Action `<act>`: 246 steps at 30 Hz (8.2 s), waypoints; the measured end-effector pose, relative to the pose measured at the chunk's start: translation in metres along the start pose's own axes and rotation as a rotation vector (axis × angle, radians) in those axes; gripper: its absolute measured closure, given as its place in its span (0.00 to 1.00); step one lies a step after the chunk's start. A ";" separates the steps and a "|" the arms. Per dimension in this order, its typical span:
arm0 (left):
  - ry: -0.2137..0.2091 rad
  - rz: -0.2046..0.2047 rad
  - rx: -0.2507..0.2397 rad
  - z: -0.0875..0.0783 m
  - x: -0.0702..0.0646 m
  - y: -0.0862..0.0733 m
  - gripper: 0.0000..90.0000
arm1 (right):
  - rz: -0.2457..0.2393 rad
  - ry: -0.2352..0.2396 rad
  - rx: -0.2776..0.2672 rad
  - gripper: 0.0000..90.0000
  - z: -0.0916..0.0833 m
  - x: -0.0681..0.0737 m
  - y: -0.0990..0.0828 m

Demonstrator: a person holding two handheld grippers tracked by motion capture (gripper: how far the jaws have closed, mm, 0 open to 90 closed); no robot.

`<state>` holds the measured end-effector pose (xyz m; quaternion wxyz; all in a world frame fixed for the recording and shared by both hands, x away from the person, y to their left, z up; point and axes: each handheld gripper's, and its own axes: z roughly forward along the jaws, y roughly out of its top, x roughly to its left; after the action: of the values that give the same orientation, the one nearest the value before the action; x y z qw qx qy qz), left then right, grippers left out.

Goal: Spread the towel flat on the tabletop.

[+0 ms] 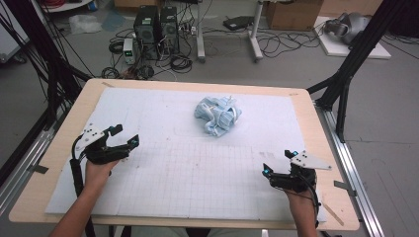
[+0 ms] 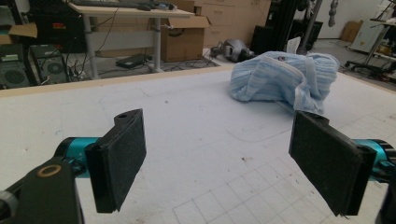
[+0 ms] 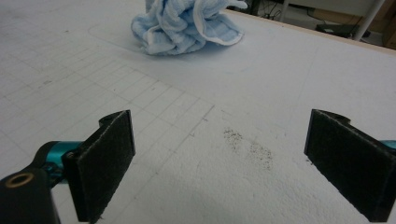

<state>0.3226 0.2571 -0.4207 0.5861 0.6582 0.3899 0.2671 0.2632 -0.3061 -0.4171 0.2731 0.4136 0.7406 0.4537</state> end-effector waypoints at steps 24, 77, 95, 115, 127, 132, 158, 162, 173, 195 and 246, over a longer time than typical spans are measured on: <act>-0.019 -0.022 -0.004 -0.002 -0.002 -0.001 0.20 | -0.017 0.062 -0.013 0.09 0.004 0.014 0.006; -0.031 -0.050 0.030 0.001 0.001 -0.007 0.21 | -0.178 0.080 0.241 0.31 0.190 0.039 0.121; -0.034 -0.051 0.042 0.003 0.000 -0.008 0.21 | -0.174 0.050 0.323 0.86 0.201 0.040 0.114; -0.018 -0.053 0.039 0.000 0.003 -0.007 0.21 | -0.090 0.285 0.240 0.86 0.088 0.052 0.101; -0.021 -0.047 0.036 0.000 0.001 -0.006 0.22 | -0.081 0.311 0.260 0.61 0.074 0.065 0.097; -0.022 -0.055 0.041 0.000 0.002 -0.006 0.23 | -0.072 0.283 0.210 0.49 0.070 0.060 0.102; -0.018 -0.062 0.035 0.000 0.003 -0.006 0.23 | -0.261 0.371 0.287 0.92 0.140 0.099 0.142; -0.013 -0.062 0.036 0.000 0.003 -0.006 0.23 | -0.271 0.348 0.238 0.93 0.152 0.103 0.149; -0.005 -0.067 0.033 -0.001 0.005 -0.005 0.23 | -0.240 0.281 0.216 0.93 0.225 0.120 0.180; -0.046 -0.058 0.091 0.004 0.003 -0.008 0.29 | -0.156 0.142 0.131 0.44 0.186 0.083 0.168; -0.133 0.168 0.356 0.124 -0.065 0.005 0.92 | 0.023 0.059 0.111 0.42 0.068 0.017 0.035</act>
<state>0.3883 0.1334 -0.4303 0.4605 0.7979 0.3349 0.1978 0.3201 -0.2524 -0.4163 0.2224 0.4230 0.7676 0.4270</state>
